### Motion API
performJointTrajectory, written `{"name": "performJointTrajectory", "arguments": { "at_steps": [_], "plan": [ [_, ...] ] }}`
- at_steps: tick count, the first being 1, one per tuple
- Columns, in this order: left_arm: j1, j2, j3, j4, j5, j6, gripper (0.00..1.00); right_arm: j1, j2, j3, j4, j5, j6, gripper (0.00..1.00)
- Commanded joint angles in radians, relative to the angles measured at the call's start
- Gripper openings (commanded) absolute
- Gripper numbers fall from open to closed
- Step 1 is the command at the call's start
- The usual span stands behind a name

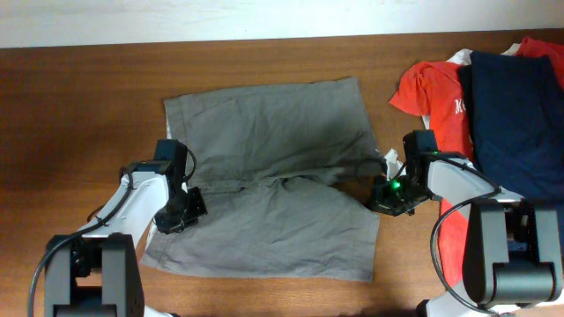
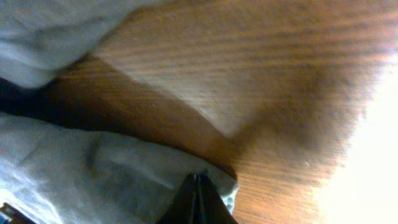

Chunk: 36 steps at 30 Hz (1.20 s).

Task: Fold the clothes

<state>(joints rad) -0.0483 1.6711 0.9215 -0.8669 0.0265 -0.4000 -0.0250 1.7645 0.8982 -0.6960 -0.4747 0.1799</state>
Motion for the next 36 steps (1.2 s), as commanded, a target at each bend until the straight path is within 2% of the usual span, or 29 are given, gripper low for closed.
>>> {"name": "performJointTrajectory", "arguments": {
  "at_steps": [1, 3, 6, 9, 12, 15, 18, 20, 24, 28, 29, 33, 36],
  "plan": [
    [0.005, 0.002, -0.003, 0.003, -0.041, 0.013, 0.05, 0.005, 0.077, -0.018, 0.083, 0.273, 0.025, 0.04],
    [0.005, 0.002, -0.003, 0.003, -0.042, 0.013, 0.05, 0.005, 0.077, -0.011, 0.136, 0.394, 0.092, 0.04],
    [0.005, 0.002, -0.003, -0.005, -0.042, 0.014, 0.05, 0.005, 0.077, 0.011, 0.128, 0.587, 0.204, 0.04],
    [0.005, 0.002, -0.003, -0.002, -0.042, 0.013, 0.05, 0.005, 0.076, 0.038, 0.124, 0.617, 0.203, 0.04],
    [0.005, -0.007, 0.039, -0.006, -0.041, 0.037, 0.05, 0.004, 0.056, 0.158, 0.049, 0.387, 0.093, 0.04],
    [0.005, -0.078, 0.155, -0.04, 0.03, 0.101, 0.06, 0.004, 0.021, 0.339, -0.172, 0.278, 0.074, 0.04],
    [0.005, -0.253, 0.289, -0.033, 0.112, 0.117, 0.16, 0.004, 0.004, 0.449, -0.348, 0.069, -0.078, 0.04],
    [0.005, -0.357, 0.301, -0.056, 0.111, 0.114, 0.22, 0.016, 0.006, 0.396, -0.377, 0.059, -0.079, 0.04],
    [0.005, -0.351, 0.3, -0.142, 0.107, 0.114, 0.22, 0.055, 0.006, 0.233, -0.293, 0.035, -0.075, 0.04],
    [0.005, -0.32, 0.3, -0.148, 0.097, 0.114, 0.23, 0.078, 0.007, 0.072, -0.163, -0.003, -0.071, 0.04],
    [0.005, -0.309, 0.3, -0.15, 0.096, 0.114, 0.23, 0.077, 0.007, 0.036, -0.141, 0.032, -0.061, 0.04],
    [0.005, -0.271, 0.3, -0.156, 0.078, 0.114, 0.23, 0.076, 0.009, -0.066, -0.03, 0.417, 0.143, 0.04],
    [0.005, -0.256, 0.3, -0.156, 0.077, 0.114, 0.23, 0.076, 0.009, -0.066, 0.107, 0.465, 0.17, 0.04]
  ]
}}
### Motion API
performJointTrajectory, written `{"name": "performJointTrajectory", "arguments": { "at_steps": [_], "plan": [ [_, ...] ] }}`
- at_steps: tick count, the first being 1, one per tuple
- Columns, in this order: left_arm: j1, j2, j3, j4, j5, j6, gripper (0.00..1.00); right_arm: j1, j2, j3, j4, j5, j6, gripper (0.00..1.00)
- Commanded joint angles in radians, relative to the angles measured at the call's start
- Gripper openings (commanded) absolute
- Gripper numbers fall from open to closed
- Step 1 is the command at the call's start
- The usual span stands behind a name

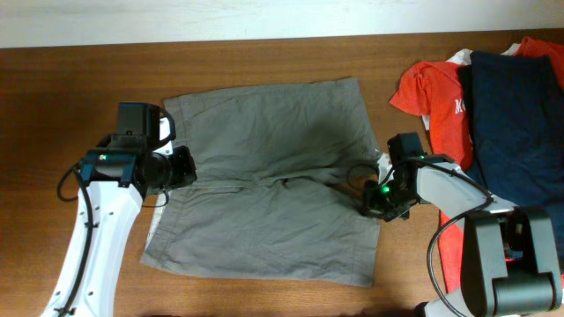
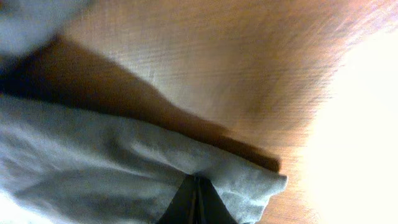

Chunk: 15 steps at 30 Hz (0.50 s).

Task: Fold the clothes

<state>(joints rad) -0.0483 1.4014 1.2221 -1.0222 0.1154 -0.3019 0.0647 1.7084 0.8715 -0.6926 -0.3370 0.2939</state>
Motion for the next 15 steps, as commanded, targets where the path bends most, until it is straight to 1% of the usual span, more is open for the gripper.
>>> {"name": "performJointTrajectory", "arguments": {
  "at_steps": [1, 3, 4, 6, 8, 10, 11, 13, 14, 15],
  "plan": [
    [0.005, 0.015, 0.0, -0.003, -0.026, 0.016, 0.23, -0.014, 0.065, -0.039, 0.143, 0.372, 0.094, 0.04],
    [0.005, 0.015, 0.0, -0.012, -0.048, 0.016, 0.23, -0.014, 0.065, -0.039, 0.17, 0.445, 0.161, 0.04],
    [0.005, 0.015, 0.0, -0.02, -0.064, 0.016, 0.23, -0.014, 0.065, -0.036, 0.202, 0.454, 0.164, 0.04],
    [0.005, 0.015, 0.0, -0.027, -0.082, 0.016, 0.23, -0.013, 0.065, -0.016, 0.21, 0.452, 0.161, 0.04],
    [0.005, 0.015, 0.0, -0.027, -0.082, 0.016, 0.23, -0.014, 0.06, 0.035, 0.145, 0.396, 0.14, 0.04],
    [0.005, 0.015, 0.0, -0.027, -0.082, 0.016, 0.23, -0.022, 0.039, 0.143, 0.042, 0.366, 0.055, 0.05],
    [0.005, 0.015, 0.0, -0.027, -0.084, 0.016, 0.23, -0.032, 0.021, 0.247, -0.068, 0.366, 0.027, 0.11],
    [0.005, 0.021, -0.001, -0.027, -0.086, 0.016, 0.24, -0.041, 0.005, 0.407, -0.231, 0.338, 0.011, 0.2],
    [0.005, 0.025, -0.001, -0.027, -0.086, 0.016, 0.24, -0.041, 0.003, 0.451, -0.277, 0.307, -0.01, 0.25],
    [0.005, 0.033, -0.002, -0.027, -0.086, 0.016, 0.24, -0.04, 0.003, 0.505, -0.339, 0.258, -0.031, 0.33]
  ]
}}
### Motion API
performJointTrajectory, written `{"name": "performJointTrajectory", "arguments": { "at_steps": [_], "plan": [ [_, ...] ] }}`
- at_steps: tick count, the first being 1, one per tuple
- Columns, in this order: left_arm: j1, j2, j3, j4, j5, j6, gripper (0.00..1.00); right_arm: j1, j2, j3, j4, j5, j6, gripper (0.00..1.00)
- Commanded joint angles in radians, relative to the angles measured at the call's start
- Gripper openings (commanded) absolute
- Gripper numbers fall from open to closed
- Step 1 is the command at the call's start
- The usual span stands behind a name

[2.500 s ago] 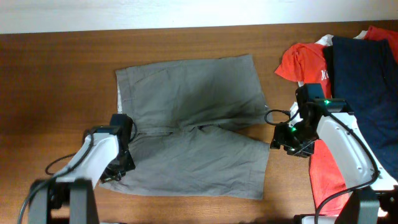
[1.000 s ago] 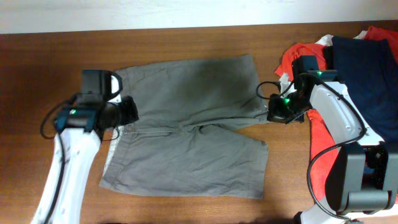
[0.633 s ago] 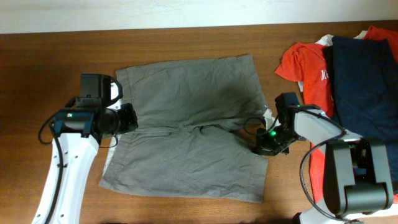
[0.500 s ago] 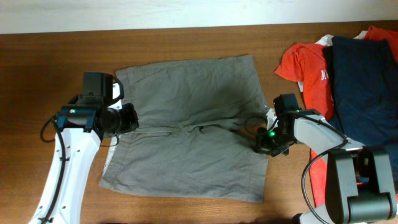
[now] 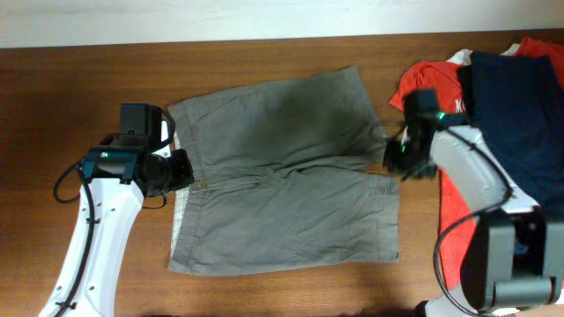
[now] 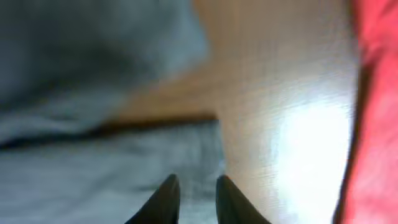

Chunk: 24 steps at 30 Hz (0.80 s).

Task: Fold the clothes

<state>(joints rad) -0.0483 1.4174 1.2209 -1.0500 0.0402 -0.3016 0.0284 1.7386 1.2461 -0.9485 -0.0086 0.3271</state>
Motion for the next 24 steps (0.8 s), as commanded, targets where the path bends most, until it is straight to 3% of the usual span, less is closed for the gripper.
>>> {"name": "performJointTrajectory", "arguments": {
  "at_steps": [1, 6, 10, 14, 18, 24],
  "plan": [
    [0.005, 0.032, -0.007, 0.0, -0.011, 0.016, 0.24, -0.004, -0.027, 0.15, -0.138, -0.093, -0.065, 0.4],
    [0.005, 0.091, -0.016, -0.01, -0.011, 0.016, 0.24, -0.09, -0.009, 0.092, -0.207, -0.098, -0.064, 0.45],
    [0.005, 0.099, -0.016, -0.006, -0.011, 0.016, 0.24, -0.245, 0.021, 0.024, -0.169, -0.326, -0.159, 0.44],
    [0.005, 0.099, -0.016, -0.007, -0.01, 0.016, 0.24, -0.336, 0.049, -0.14, -0.003, -0.5, -0.243, 0.44],
    [0.005, 0.099, -0.016, -0.006, -0.011, 0.016, 0.24, -0.335, 0.049, -0.249, 0.145, -0.615, -0.268, 0.45],
    [0.005, 0.099, -0.016, -0.006, -0.011, 0.016, 0.24, -0.333, 0.049, -0.325, 0.25, -0.621, -0.268, 0.44]
  ]
}}
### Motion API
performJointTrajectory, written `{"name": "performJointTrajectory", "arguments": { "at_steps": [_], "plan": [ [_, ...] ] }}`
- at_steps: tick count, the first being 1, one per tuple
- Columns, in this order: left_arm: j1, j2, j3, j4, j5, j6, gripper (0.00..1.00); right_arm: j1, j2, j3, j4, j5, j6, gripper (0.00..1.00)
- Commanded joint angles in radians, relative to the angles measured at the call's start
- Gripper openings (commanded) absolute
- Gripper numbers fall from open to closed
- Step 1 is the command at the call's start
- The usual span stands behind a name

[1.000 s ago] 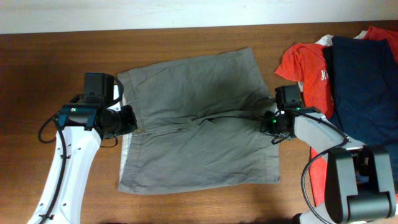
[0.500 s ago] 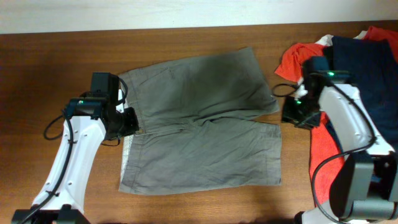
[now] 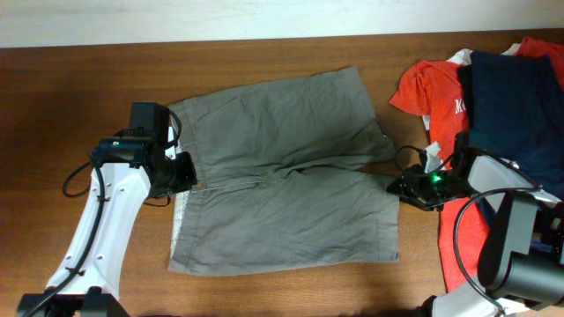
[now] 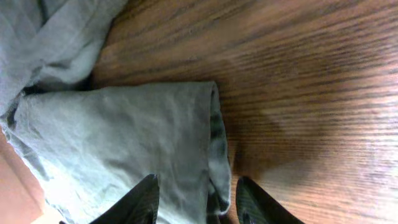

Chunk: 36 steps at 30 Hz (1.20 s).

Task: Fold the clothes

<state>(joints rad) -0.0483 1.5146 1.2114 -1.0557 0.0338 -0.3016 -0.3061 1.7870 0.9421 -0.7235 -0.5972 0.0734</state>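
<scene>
Grey-green shorts (image 3: 282, 176) lie spread flat mid-table, waistband to the left, both legs pointing right. In the overhead view my left gripper (image 3: 183, 172) sits at the middle of the waistband; its jaws are hidden from this view. My right gripper (image 3: 407, 187) is at the upper right corner of the near leg. In the right wrist view that gripper (image 4: 198, 193) is open, its two dark fingers (image 4: 146, 193) standing either side of the leg's hem (image 4: 214, 137), one over the cloth and one over bare wood.
A heap of other clothes lies at the table's right end: a red shirt (image 3: 427, 92) and a navy garment (image 3: 511, 106) on top of it. My right arm reaches out from beside that heap. Wooden table (image 3: 79, 106) lies to the left and front.
My right gripper has moved from the gap between the two leg ends down to the near leg's hem corner, and its jaws stand wider apart. The shorts and the left gripper have barely moved.
At first my right gripper was shut on the near leg's hem corner and the left one sat at the waistband. The shorts then lay farther right and flatter, with the right gripper off the cloth, slightly open. Now it is open astride the hem.
</scene>
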Motion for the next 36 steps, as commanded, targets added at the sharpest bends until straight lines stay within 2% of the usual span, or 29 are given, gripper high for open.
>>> {"name": "performJointTrajectory", "arguments": {
  "at_steps": [1, 2, 3, 4, 5, 8, 11, 15, 18, 20, 22, 24, 30, 36],
  "plan": [
    [0.005, 0.002, -0.006, -0.001, -0.004, 0.016, 0.24, 0.006, 0.0, -0.024, 0.035, -0.032, -0.014, 0.43],
    [0.005, 0.002, -0.006, -0.001, -0.004, 0.016, 0.24, 0.012, 0.0, -0.024, 0.044, -0.032, -0.014, 0.43],
    [0.005, 0.002, -0.006, -0.001, -0.004, 0.016, 0.24, 0.022, 0.0, -0.024, 0.061, -0.032, -0.014, 0.39],
    [0.005, 0.002, -0.006, -0.001, -0.004, 0.016, 0.24, 0.034, 0.0, -0.024, 0.084, -0.032, -0.014, 0.31],
    [0.005, 0.002, -0.006, -0.001, -0.004, 0.016, 0.24, 0.051, 0.0, -0.023, 0.105, -0.039, -0.014, 0.17],
    [0.005, 0.002, -0.006, -0.002, -0.004, 0.016, 0.24, 0.085, -0.013, -0.005, 0.055, -0.051, -0.065, 0.12],
    [0.005, 0.002, -0.006, -0.001, -0.004, 0.016, 0.24, 0.183, -0.103, 0.005, -0.067, -0.011, -0.101, 0.12],
    [0.005, 0.002, -0.006, 0.0, -0.004, 0.016, 0.24, 0.366, -0.154, 0.004, -0.113, 0.248, 0.017, 0.14],
    [0.005, 0.002, -0.006, -0.001, -0.004, 0.016, 0.24, 0.457, -0.15, 0.003, -0.121, 0.349, 0.127, 0.18],
    [0.005, 0.002, -0.006, -0.001, -0.004, 0.016, 0.24, 0.498, -0.15, 0.003, -0.114, 0.47, 0.214, 0.27],
    [0.005, 0.002, -0.006, -0.001, -0.004, 0.016, 0.24, 0.489, -0.15, 0.003, -0.087, 0.51, 0.217, 0.34],
    [0.005, 0.002, -0.006, -0.001, -0.004, 0.016, 0.24, 0.475, -0.15, 0.003, -0.065, 0.516, 0.217, 0.36],
    [0.005, 0.002, -0.006, 0.0, -0.004, 0.016, 0.24, 0.459, -0.15, 0.003, -0.021, 0.534, 0.277, 0.38],
    [0.005, 0.002, -0.006, -0.001, -0.004, 0.016, 0.24, 0.375, -0.15, 0.003, 0.003, 0.431, 0.308, 0.4]
  ]
}}
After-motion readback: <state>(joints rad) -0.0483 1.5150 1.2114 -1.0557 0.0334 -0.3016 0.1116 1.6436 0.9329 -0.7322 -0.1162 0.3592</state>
